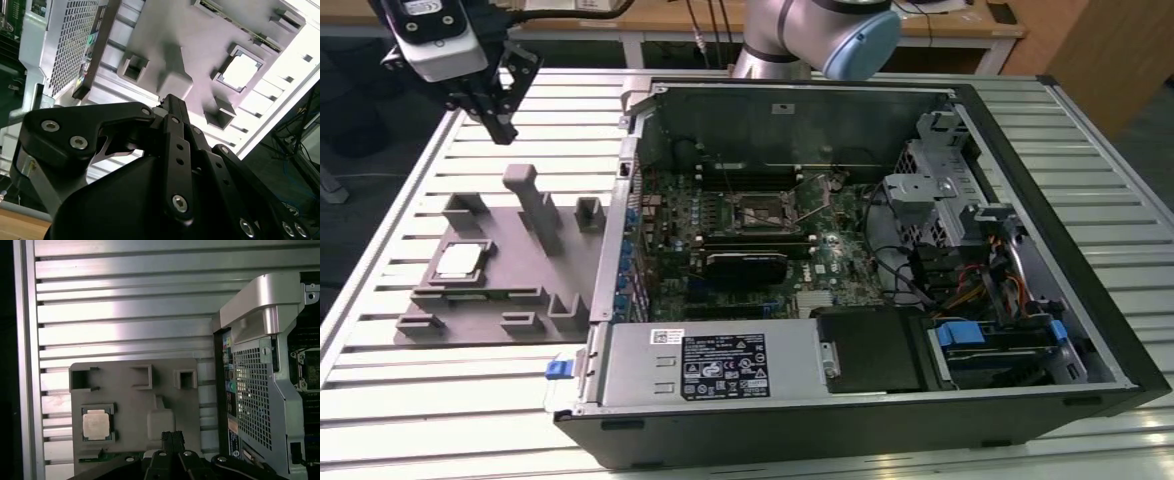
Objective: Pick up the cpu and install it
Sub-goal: 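Reach for the cpu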
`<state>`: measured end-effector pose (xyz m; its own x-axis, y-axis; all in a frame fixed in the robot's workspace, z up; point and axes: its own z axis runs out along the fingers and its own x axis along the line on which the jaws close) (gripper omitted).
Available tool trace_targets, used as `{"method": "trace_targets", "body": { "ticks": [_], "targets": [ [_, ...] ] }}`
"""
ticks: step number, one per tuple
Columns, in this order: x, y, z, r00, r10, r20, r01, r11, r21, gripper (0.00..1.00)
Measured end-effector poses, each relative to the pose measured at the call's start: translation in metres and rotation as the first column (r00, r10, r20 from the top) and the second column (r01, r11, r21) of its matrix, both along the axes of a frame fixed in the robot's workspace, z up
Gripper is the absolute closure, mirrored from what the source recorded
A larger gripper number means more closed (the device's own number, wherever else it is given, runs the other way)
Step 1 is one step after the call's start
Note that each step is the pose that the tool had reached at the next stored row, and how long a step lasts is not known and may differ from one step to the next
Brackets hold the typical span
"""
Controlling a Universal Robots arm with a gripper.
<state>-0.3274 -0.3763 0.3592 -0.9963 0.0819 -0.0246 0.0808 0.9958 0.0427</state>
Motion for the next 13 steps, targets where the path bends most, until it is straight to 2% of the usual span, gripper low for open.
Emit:
{"method": "trace_targets", "body": {
  "ticks": [13],
  "targets": [
    [-0.022,0.0007,-0.0127,1.0,0.0,0.0,0.0,1.0,-0.0021,0.89]
  ]
}}
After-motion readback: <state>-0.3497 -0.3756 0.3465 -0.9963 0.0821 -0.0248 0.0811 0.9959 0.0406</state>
